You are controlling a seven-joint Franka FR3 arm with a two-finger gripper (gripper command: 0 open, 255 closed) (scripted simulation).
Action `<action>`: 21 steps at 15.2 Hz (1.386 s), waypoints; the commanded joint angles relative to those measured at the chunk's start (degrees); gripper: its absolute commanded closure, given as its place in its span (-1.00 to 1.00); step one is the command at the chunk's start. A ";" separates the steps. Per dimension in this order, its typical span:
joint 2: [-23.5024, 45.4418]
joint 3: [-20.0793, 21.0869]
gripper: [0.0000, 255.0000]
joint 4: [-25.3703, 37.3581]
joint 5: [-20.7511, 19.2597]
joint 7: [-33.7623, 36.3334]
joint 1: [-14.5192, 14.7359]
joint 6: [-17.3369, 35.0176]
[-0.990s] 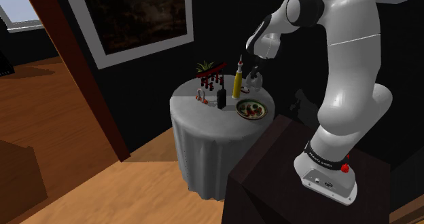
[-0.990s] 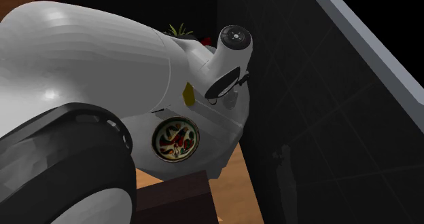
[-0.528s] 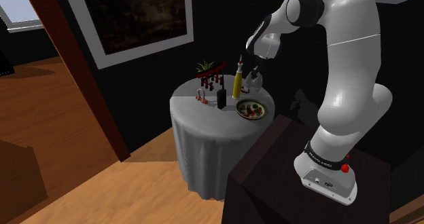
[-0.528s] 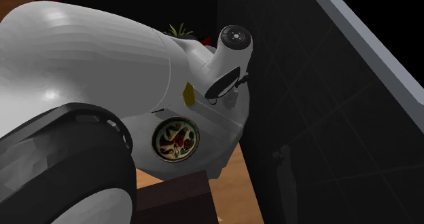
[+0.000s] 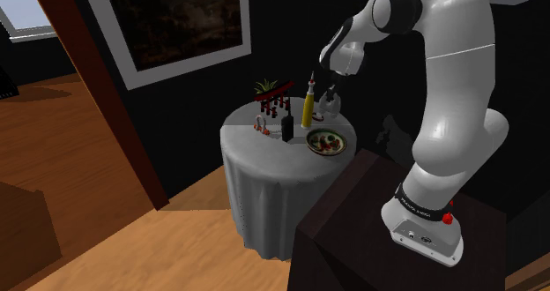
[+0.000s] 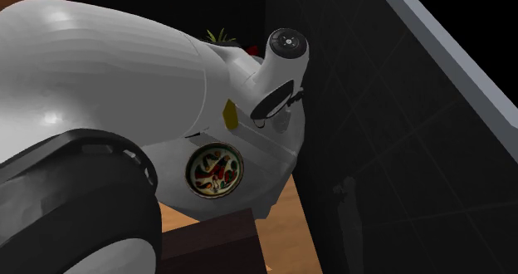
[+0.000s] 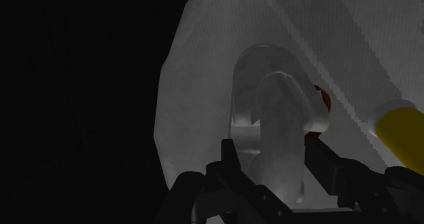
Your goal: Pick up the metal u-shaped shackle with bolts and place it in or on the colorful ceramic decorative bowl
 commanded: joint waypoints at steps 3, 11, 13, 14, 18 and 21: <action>-2.04 -1.39 1.00 0.06 -1.76 1.40 0.99 -2.00; -6.28 -4.00 1.00 0.46 -5.58 4.38 2.90 -6.33; -7.28 -4.56 1.00 0.70 -6.52 5.10 3.31 -7.46; -7.77 -4.82 1.00 0.84 -6.99 5.46 3.50 -8.03; -9.66 -5.79 1.00 1.52 -8.80 6.84 4.20 -10.37; -10.95 -6.38 1.00 2.15 -10.06 7.80 4.63 -12.10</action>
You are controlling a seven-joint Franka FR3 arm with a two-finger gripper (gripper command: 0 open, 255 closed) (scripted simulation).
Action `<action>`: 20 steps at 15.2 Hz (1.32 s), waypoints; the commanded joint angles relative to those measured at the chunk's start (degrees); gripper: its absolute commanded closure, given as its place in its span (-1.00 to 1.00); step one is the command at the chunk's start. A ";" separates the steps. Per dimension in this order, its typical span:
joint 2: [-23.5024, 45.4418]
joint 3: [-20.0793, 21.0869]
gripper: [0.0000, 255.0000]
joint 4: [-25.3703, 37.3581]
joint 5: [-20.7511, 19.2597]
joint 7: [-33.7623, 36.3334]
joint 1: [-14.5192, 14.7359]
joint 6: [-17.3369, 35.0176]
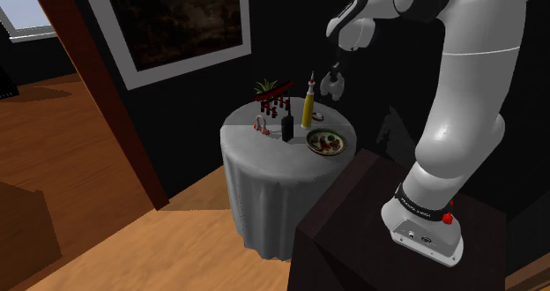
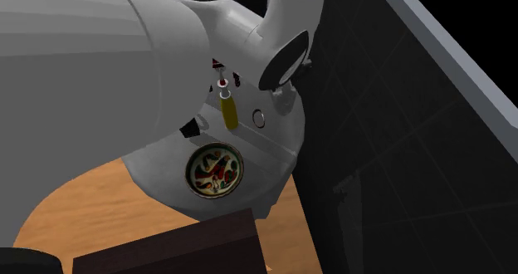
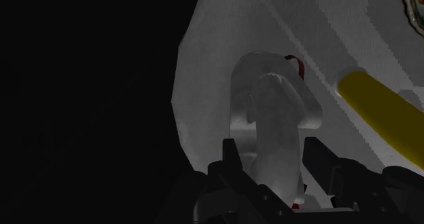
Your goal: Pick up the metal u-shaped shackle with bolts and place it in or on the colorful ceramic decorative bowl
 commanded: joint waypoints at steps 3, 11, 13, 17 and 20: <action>-7.33 -1.47 1.00 -7.91 -4.90 4.48 3.82 1.88; -25.69 -0.02 1.00 -25.89 -21.28 20.88 8.06 4.55; -30.13 1.81 1.00 -29.71 -24.83 25.04 7.65 4.18; -38.73 6.45 1.00 -36.68 -29.64 32.19 6.29 2.45; -45.13 10.11 1.00 -41.36 -31.39 36.69 5.66 0.39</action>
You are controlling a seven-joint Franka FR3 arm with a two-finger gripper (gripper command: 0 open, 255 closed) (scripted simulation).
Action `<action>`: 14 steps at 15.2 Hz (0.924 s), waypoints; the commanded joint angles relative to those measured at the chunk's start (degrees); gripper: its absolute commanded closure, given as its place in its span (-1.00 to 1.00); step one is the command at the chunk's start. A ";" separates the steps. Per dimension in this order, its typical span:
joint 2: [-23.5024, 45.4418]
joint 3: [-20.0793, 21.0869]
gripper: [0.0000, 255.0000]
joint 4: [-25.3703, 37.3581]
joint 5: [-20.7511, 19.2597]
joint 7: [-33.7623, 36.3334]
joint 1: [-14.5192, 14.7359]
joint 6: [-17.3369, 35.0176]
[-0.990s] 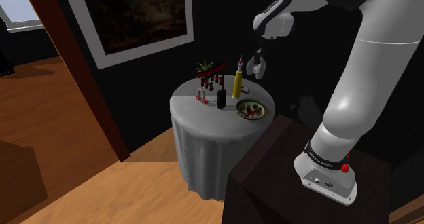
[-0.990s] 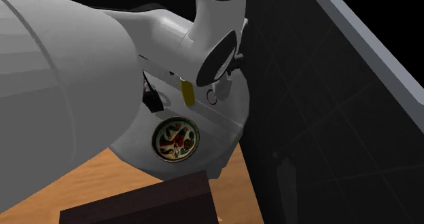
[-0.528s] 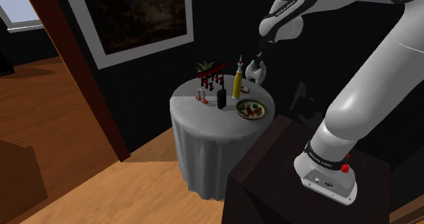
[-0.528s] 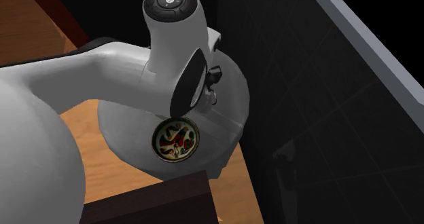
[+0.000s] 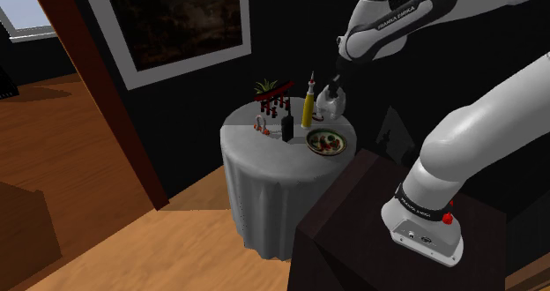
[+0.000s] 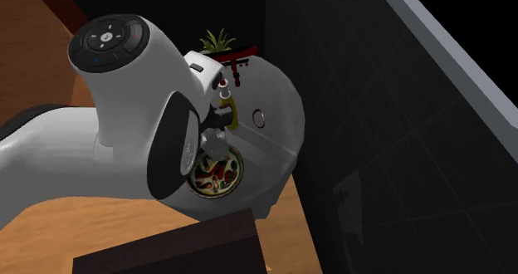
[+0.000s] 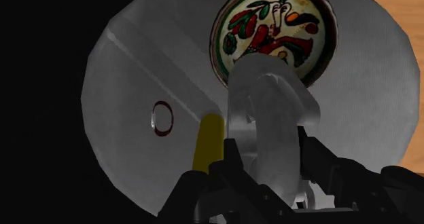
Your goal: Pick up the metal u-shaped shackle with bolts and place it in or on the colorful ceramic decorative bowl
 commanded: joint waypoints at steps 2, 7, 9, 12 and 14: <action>-6.88 3.60 1.00 -4.09 -1.22 4.10 -0.49 -3.07; -4.05 3.05 1.00 -6.25 -1.68 4.30 -0.64 1.90; -2.76 2.82 1.00 -7.02 -1.86 4.38 -0.68 3.95; -0.64 2.46 1.00 -8.06 -2.09 4.49 -0.70 7.10; 0.90 2.23 1.00 -8.67 -2.22 4.56 -0.70 9.25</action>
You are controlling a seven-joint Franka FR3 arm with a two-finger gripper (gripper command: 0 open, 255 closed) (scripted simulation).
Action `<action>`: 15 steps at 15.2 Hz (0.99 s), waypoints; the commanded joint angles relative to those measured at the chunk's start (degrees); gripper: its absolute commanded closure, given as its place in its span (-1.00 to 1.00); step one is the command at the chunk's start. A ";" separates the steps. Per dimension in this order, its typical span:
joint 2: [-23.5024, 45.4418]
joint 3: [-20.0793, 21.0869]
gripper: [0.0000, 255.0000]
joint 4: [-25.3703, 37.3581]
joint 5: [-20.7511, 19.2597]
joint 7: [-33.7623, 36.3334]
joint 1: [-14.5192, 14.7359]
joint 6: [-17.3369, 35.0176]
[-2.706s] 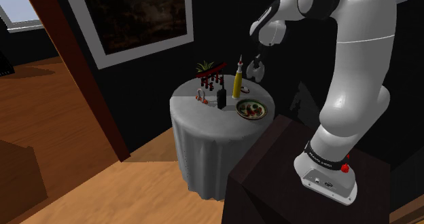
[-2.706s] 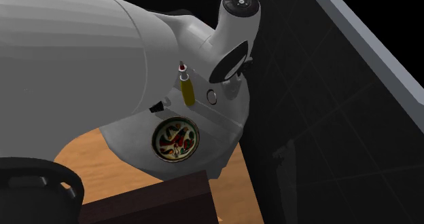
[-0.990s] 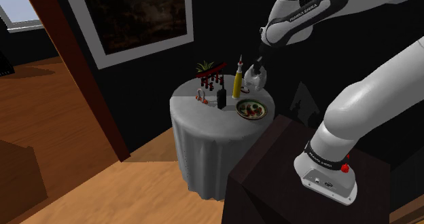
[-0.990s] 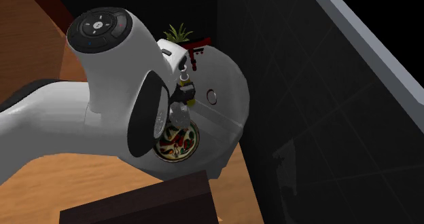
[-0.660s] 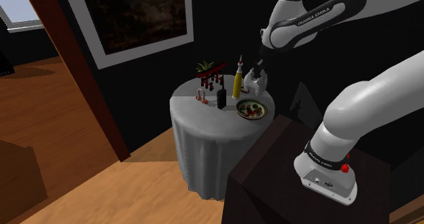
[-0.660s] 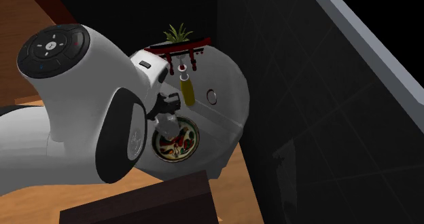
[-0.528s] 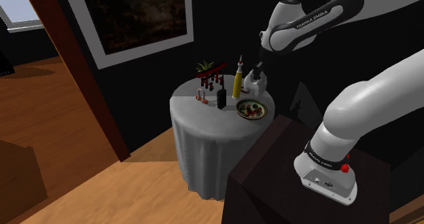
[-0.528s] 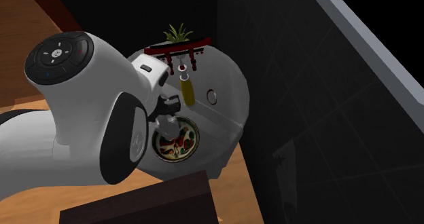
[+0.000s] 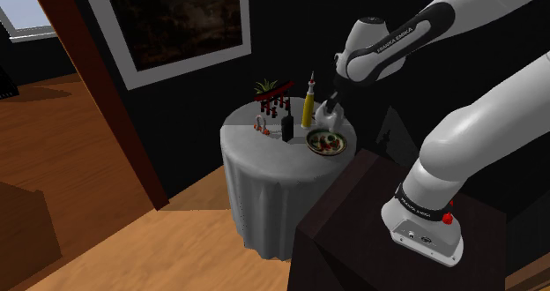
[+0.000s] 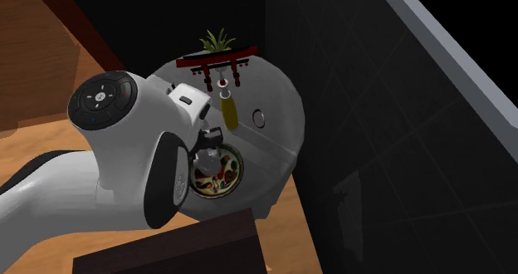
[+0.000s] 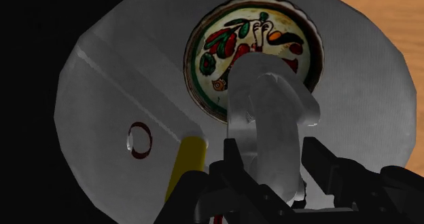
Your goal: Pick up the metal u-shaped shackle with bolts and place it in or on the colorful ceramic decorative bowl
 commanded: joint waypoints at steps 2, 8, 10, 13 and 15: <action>2.20 -0.34 1.00 -0.88 -0.20 0.08 -0.02 3.19; 7.66 -1.07 1.00 -2.16 -0.25 0.13 0.21 9.89; 9.11 -1.25 1.00 -2.38 -0.16 0.10 0.31 11.55; 9.11 -1.25 1.00 -2.38 -0.16 0.10 0.31 11.55; 9.11 -1.25 1.00 -2.38 -0.16 0.10 0.31 11.55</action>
